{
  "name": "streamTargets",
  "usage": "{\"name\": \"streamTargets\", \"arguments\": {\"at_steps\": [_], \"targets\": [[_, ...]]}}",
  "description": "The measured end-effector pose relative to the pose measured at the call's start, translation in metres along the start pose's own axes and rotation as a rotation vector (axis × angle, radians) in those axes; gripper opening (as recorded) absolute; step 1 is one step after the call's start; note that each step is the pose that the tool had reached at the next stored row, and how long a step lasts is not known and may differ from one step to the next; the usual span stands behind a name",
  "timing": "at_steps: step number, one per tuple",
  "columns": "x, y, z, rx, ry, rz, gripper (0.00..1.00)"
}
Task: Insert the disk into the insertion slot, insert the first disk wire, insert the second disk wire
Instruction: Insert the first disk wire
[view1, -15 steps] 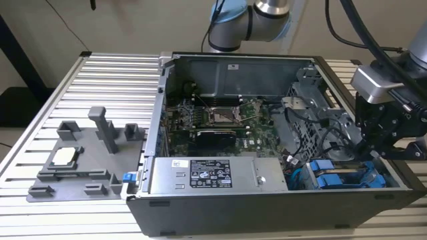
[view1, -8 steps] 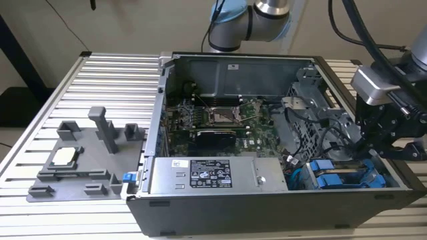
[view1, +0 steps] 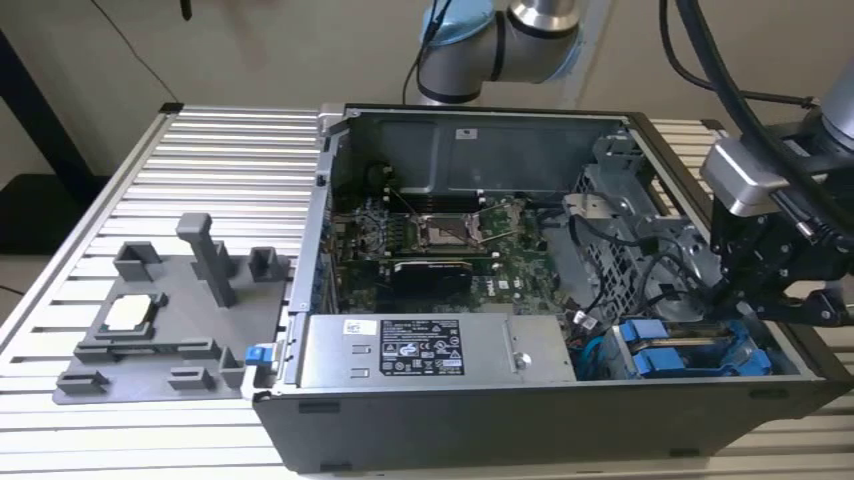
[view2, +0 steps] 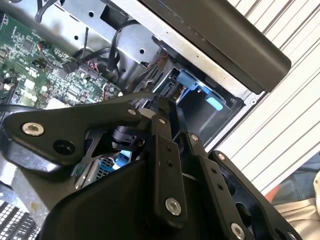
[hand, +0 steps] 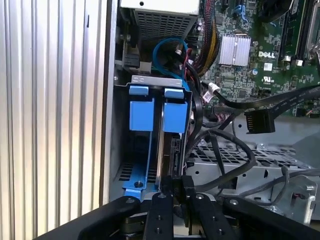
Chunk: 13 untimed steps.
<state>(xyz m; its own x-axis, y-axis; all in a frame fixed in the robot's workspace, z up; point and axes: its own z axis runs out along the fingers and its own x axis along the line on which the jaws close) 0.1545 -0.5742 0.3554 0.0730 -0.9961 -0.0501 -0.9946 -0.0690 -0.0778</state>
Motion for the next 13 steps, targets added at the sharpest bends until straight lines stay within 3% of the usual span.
{"name": "streamTargets", "arguments": {"at_steps": [13], "targets": [[-0.0001, -0.0007, 0.0061, -0.0006, 0.0003, 0.003, 0.19]]}}
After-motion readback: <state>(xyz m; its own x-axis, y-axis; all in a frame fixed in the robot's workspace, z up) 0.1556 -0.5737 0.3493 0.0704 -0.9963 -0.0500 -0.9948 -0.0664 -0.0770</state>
